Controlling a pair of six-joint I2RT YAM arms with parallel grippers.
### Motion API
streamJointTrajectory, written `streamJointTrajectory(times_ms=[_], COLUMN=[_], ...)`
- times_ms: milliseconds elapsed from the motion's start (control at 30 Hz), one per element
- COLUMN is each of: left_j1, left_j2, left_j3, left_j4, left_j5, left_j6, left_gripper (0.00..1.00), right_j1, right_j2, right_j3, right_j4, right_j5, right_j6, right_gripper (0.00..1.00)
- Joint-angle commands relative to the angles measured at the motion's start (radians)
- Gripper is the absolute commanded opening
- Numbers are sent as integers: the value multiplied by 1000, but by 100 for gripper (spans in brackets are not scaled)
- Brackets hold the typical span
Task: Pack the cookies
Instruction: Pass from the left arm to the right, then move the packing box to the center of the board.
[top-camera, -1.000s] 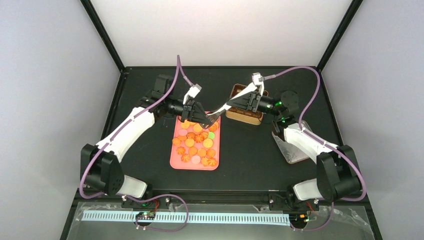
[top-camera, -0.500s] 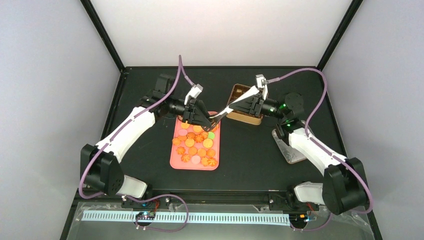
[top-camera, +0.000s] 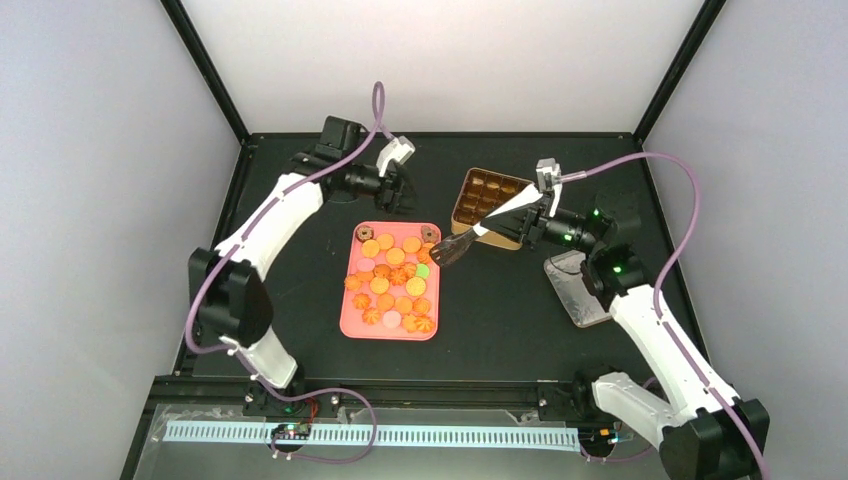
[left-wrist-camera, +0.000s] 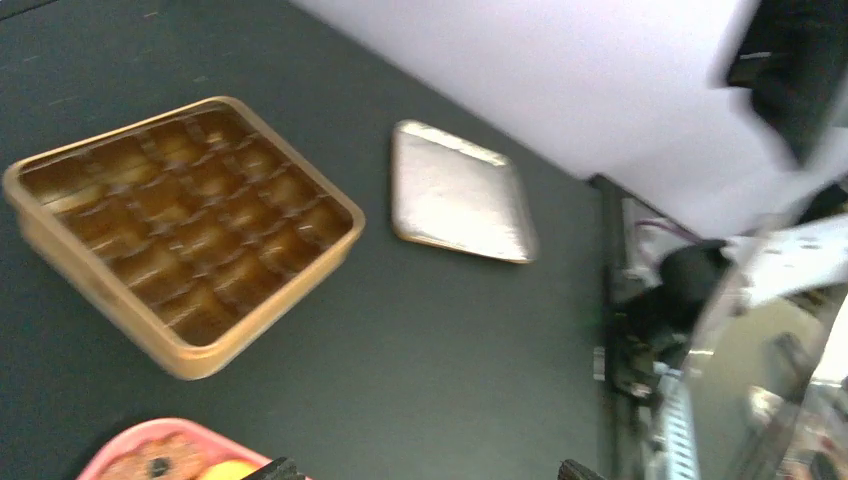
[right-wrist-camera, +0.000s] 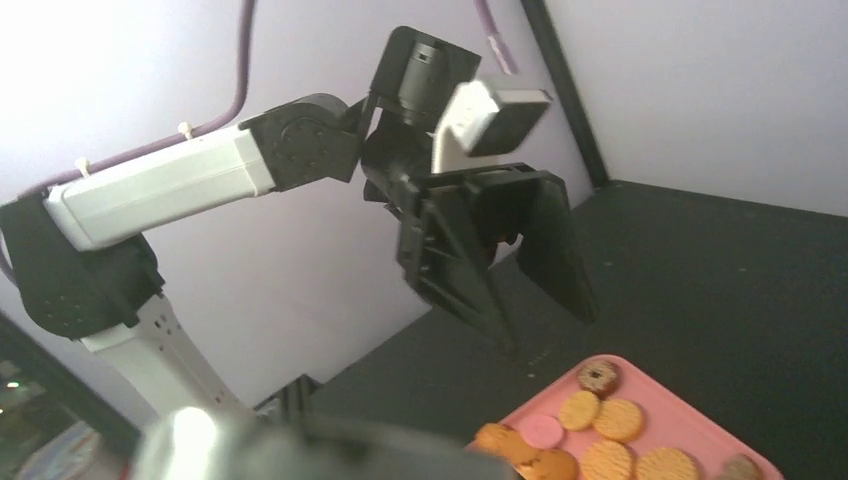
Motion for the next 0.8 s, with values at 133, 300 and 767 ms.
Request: streamJointTrajectory(times_ms=[133, 300, 767], left_j1=[-49, -128, -225], left_j2=[304, 480, 705], left_j3=[187, 350, 484], left_j4=[153, 144, 242], left_j5=[-453, -594, -771], left_j6=[-246, -281, -388], left_gripper=[62, 62, 49], right_j1=[-20, -26, -37], right_j2=[-124, -153, -204], right_j3=[81, 124, 178], right_j4=[-325, -410, -522], right_j5=[225, 290, 358], right_j6=[-220, -258, -290], right_gripper=[32, 33, 35])
